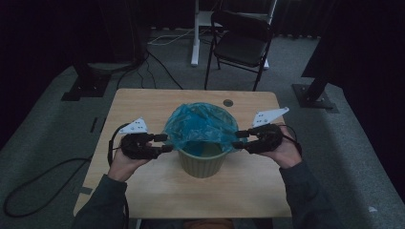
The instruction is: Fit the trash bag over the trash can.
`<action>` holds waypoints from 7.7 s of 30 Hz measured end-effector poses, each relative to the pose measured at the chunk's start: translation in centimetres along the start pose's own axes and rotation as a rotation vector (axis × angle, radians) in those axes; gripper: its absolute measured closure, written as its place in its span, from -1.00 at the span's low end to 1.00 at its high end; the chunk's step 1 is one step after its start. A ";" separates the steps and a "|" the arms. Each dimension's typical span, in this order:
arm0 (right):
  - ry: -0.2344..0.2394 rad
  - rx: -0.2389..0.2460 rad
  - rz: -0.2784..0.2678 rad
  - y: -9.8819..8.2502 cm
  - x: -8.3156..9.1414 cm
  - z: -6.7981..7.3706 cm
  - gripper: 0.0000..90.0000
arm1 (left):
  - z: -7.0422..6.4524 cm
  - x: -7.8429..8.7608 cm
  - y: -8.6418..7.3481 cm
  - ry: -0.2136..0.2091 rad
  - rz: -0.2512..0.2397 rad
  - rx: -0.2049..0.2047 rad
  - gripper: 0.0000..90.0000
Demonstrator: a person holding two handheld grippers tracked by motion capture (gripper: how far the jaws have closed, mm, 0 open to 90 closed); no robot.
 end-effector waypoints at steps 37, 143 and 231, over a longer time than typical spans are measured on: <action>0.150 -0.032 0.042 -3.2 -1.7 1.6 0.99 | -2.2 -2.5 -2.2 -0.058 0.063 -0.042 0.98; -0.154 -0.214 -0.040 -0.8 -1.0 -6.6 1.00 | 5.4 -4.2 4.5 0.146 -0.068 0.212 0.24; -0.201 -0.265 -0.119 2.4 -3.0 -9.7 0.95 | 7.7 -7.6 2.3 0.202 -0.030 0.236 0.89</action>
Point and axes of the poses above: each handheld gripper's, and its own axes: x roughly backward along the jaws, y roughly out of its top, z roughly to its left, the point moved 7 cm from there along -x, roughly forward along the jaws, and after that the axes turned 6 degrees about y, right-handed, at the moved point
